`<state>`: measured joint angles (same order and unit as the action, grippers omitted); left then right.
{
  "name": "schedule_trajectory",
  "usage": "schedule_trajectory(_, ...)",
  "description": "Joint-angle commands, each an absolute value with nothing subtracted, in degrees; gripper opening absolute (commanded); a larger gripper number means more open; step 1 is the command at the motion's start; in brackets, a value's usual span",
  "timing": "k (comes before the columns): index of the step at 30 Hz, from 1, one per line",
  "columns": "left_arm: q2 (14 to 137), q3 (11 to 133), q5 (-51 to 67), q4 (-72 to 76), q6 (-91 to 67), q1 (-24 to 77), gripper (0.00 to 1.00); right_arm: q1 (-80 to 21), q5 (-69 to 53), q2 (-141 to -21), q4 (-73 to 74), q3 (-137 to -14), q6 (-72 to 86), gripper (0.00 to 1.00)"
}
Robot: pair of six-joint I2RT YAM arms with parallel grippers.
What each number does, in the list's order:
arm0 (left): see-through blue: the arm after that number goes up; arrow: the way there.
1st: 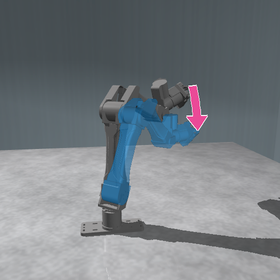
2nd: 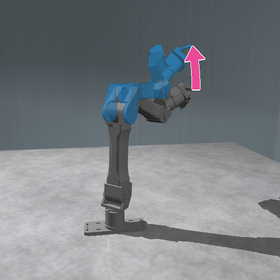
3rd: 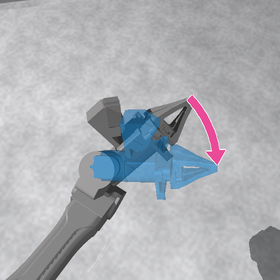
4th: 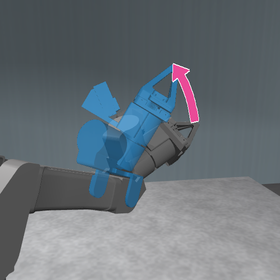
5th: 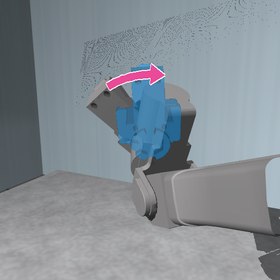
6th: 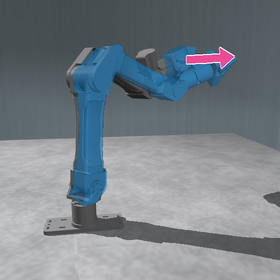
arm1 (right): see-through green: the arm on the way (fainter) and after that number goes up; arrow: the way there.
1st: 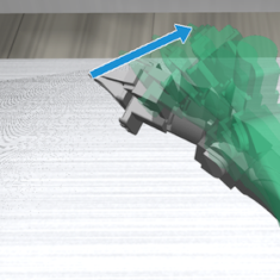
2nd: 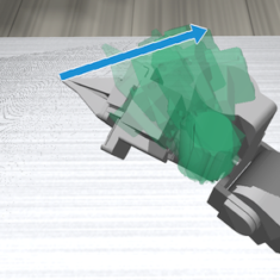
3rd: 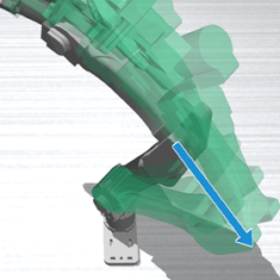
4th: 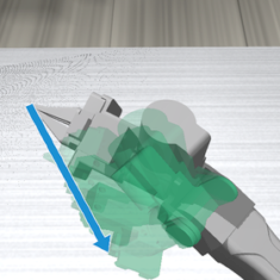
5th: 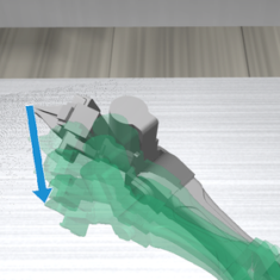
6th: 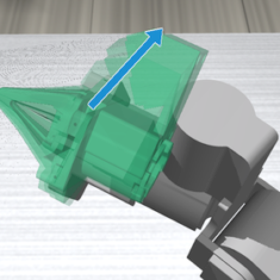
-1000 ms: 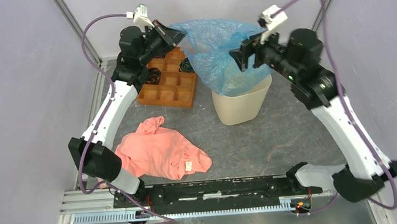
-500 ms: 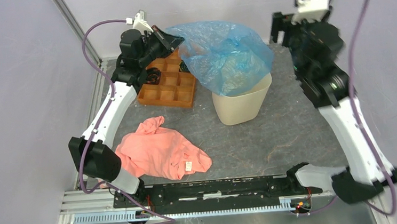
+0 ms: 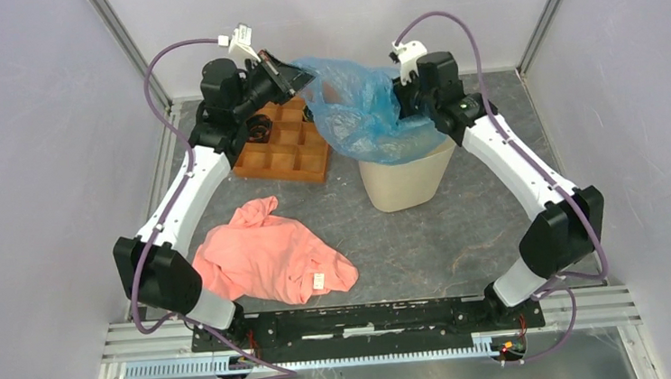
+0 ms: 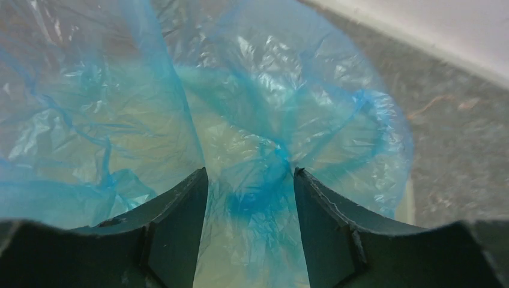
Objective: Put the trash bags into the trash bin
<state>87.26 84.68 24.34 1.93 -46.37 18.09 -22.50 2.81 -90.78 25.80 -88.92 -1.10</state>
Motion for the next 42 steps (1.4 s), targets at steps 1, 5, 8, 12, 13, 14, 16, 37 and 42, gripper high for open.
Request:
schedule_trajectory(1, 86.4, 83.3, 30.6, 10.0, -51.9, 19.2, 0.02, -22.5, -0.4, -90.6, 25.4, -87.1, 1.5, 0.61)
schedule_trajectory(5, 88.2, 82.1, 31.4, 13.4, -54.9, 21.5, 0.02, -22.1, 0.6, -92.5, 21.1, -84.5, 2.4, 0.60)
schedule_trajectory(8, 89.6, 82.1, 31.1, 15.4, -57.5, 21.8, 0.02, -21.1, -5.4, -96.4, 19.5, -85.6, 4.2, 0.59)
schedule_trajectory(12, 92.8, 83.2, 31.3, 16.3, -60.4, 21.7, 0.02, -21.0, -9.5, -98.0, 17.0, -83.8, 6.5, 0.59)
schedule_trajectory(13, 93.8, 83.2, 32.0, 17.1, -61.6, 21.8, 0.02, -21.0, -9.9, -97.9, 15.4, -82.5, 6.9, 0.59)
schedule_trajectory(14, 94.5, 83.0, 32.6, 18.7, -62.9, 21.9, 0.02, -21.1, -10.2, -97.9, 13.8, -81.1, 8.0, 0.59)
schedule_trajectory(16, 95.0, 82.4, 33.3, 20.8, -64.6, 21.9, 0.02, -21.4, -14.3, -98.5, 11.2, -78.7, 10.5, 0.57)
schedule_trajectory(37, 86.7, 82.8, 25.2, 1.8, -49.7, 20.8, 0.02, -21.5, -10.9, -82.9, 20.6, -79.5, 5.0, 0.83)
schedule_trajectory(42, 85.2, 82.5, 22.7, 0.3, -46.4, 20.3, 0.02, -21.5, -6.7, -75.3, 24.0, -80.5, 2.5, 0.96)
